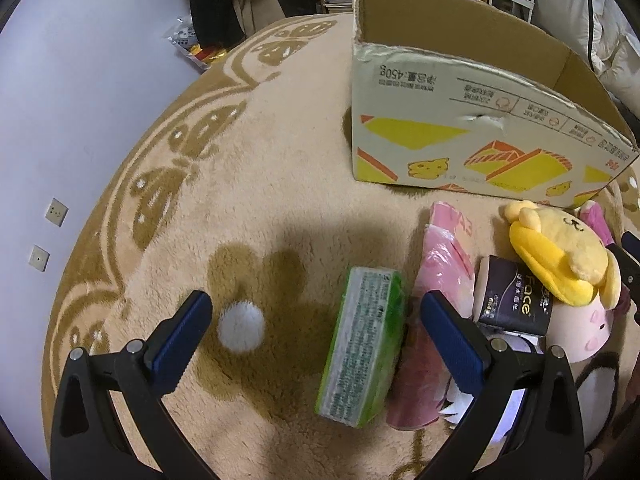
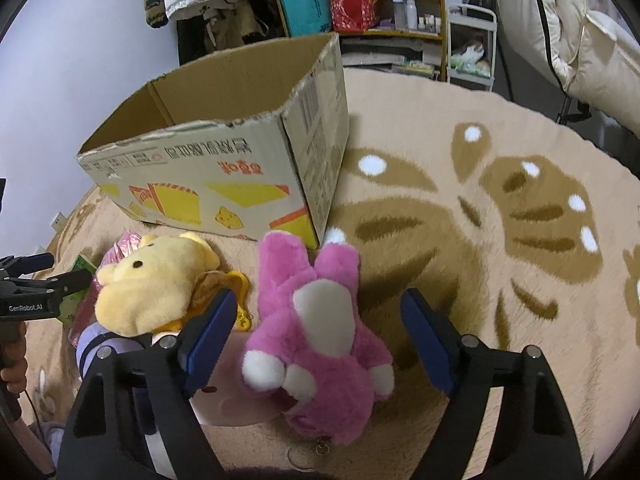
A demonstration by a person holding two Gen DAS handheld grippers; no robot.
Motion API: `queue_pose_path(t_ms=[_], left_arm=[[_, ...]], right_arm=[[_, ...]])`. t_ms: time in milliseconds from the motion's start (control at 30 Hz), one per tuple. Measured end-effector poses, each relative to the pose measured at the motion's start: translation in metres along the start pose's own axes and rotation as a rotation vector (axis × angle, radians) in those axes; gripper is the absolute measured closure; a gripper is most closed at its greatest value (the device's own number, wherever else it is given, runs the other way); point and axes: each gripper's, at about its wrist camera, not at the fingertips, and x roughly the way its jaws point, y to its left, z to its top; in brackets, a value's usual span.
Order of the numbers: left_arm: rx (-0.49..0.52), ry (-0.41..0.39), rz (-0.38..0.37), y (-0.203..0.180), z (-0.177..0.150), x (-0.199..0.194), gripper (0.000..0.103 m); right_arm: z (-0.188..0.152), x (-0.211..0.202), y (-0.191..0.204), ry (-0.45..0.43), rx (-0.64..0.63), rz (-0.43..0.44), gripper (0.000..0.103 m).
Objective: Organize soft objects
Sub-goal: 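Grasp the green tissue pack with the left tool while the right tool grasps the pink bunny, then lift the green tissue pack with the left tool while the right tool lifts the pink bunny toward the box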
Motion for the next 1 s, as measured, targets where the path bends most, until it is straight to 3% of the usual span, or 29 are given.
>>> queue_pose_path(t_ms=[100,167,233,333,700,1000], left_arm=[[0.002,0.014,-0.02,-0.001,-0.001,0.001,0.001],[0.002,0.024,-0.035,-0.001,-0.002,0.003,0.01],[-0.005,0.044,-0.061,-0.002,-0.003,0.006,0.03],[-0.027,0.077,-0.092,0.001,-0.004,0.011,0.048],[-0.032,0.073,-0.072,0.001,-0.009,0.008,0.049],[-0.053,0.037,-0.034,0.008,-0.008,-0.001,0.049]], right_arm=[[-0.001,0.005,-0.002,0.038,0.025,0.019,0.027],[-0.003,0.006,-0.002,0.047,0.023,0.023,0.028],[-0.004,0.008,-0.002,0.056,0.024,0.03,0.032],[-0.004,0.009,-0.004,0.07,0.035,0.05,0.039],[-0.001,0.004,-0.004,0.053,0.024,0.051,0.05],[0.002,0.003,-0.006,0.05,0.032,0.061,0.053]])
